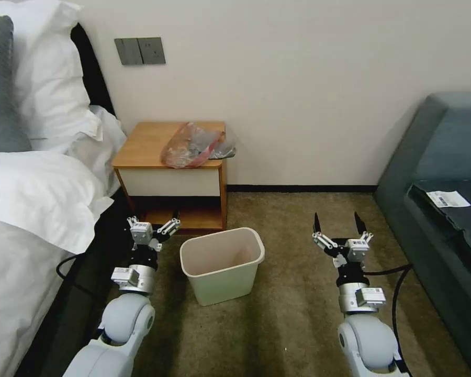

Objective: Pick up the garbage bag from the table and place it over the trash can.

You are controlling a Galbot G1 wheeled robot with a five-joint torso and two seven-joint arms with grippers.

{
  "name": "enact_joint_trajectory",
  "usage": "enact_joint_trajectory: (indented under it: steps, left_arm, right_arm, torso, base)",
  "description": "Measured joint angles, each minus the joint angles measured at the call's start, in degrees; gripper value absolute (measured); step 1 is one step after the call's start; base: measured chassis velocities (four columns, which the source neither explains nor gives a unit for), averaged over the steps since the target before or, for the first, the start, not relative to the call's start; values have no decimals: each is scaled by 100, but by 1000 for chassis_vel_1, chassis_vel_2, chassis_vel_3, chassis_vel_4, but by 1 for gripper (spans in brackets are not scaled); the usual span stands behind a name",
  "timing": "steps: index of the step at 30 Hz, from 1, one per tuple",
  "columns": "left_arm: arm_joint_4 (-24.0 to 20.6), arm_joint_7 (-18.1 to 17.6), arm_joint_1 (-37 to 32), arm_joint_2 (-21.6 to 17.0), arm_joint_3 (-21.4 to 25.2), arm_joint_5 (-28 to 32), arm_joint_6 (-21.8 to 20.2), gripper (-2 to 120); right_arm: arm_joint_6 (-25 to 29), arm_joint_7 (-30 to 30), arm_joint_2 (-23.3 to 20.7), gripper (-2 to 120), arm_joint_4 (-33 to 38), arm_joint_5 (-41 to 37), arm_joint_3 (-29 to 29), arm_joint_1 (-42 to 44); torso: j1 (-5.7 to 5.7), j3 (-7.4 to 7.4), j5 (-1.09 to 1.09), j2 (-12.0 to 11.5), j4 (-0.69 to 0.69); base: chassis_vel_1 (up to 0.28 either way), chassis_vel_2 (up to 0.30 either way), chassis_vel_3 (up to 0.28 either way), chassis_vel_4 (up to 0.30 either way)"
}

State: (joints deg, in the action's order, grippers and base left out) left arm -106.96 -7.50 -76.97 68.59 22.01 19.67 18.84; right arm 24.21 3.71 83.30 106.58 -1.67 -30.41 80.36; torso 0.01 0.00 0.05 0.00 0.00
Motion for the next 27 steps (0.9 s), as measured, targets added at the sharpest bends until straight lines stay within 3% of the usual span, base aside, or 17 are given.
enact_joint_trajectory:
  steps: [4,7,10,16,19,27]
  left_arm:
    - [-129,88,-120,61,-14,-70,15,97]
    - [-161,99,-187,159,-27,-282,51,97]
    - [-197,86,-217,261,-26,-356,51,97]
    - [-273,69,-326,407,9,-407,60,97]
    - [-282,69,-367,431,35,-469,124,97]
    - [-283,77,-377,452,54,-493,164,97]
  right_arm:
    - [214,-519,-167,100,68,-446,87,-151]
    - [284,-1262,-411,100,2,-1286,288,-384]
    - [173,-1432,-603,100,-150,-1671,538,-683]
    - [-356,-1373,-817,100,-513,-2131,1183,-1424]
    - [-773,-982,-837,100,-774,-2579,1757,-1969]
    - [-1320,-202,-795,100,-1237,-3478,2632,-2890]
  torso:
    - [0,0,-2,0,0]
    - [0,0,-4,0,0]
    - [0,0,-5,0,0]
    - [0,0,-5,0,0]
    - [0,0,-5,0,1]
    - [0,0,-6,0,-1]
  base:
    - [0,0,0,0]
    - [0,0,0,0]
    - [0,0,0,0]
    - [0,0,0,0]
    - [0,0,0,0]
    - [0,0,0,0]
